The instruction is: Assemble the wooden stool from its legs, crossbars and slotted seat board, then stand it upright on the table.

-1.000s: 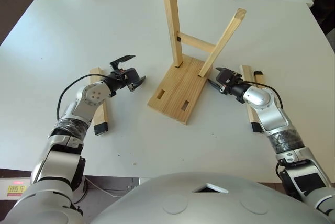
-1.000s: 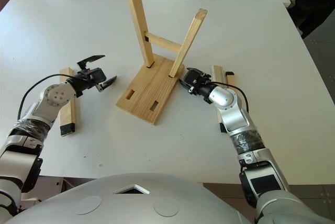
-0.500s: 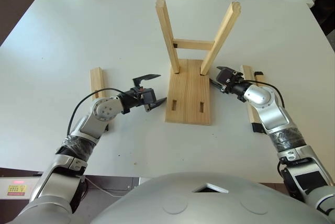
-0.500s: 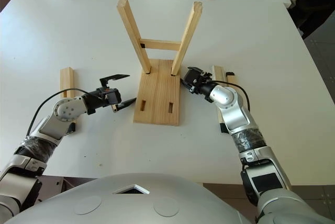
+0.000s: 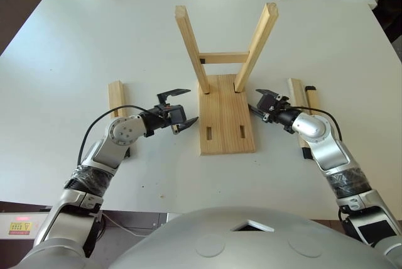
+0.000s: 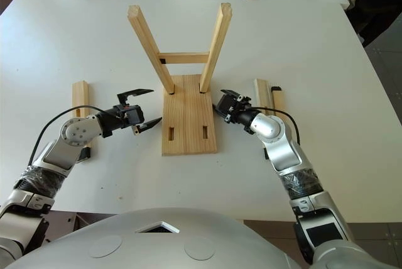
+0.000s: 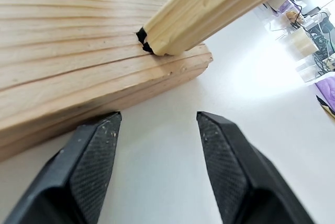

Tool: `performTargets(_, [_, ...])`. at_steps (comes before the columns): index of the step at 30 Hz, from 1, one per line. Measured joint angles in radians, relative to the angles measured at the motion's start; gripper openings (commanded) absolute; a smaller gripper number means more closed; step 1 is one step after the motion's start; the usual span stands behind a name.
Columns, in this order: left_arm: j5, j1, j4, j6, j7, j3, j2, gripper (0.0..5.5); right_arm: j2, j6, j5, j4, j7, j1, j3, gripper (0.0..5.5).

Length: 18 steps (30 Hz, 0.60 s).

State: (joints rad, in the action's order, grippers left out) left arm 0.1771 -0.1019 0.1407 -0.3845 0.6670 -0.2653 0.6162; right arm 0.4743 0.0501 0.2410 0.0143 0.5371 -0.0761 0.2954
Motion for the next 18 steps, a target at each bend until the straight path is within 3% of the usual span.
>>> performTargets(18, [0.001, 0.042, -0.047, 0.038, -0.004, 0.032, 0.002, 4.58, 0.011, 0.043, -0.001, -0.079, 0.007, 0.044, 0.013, 2.68])
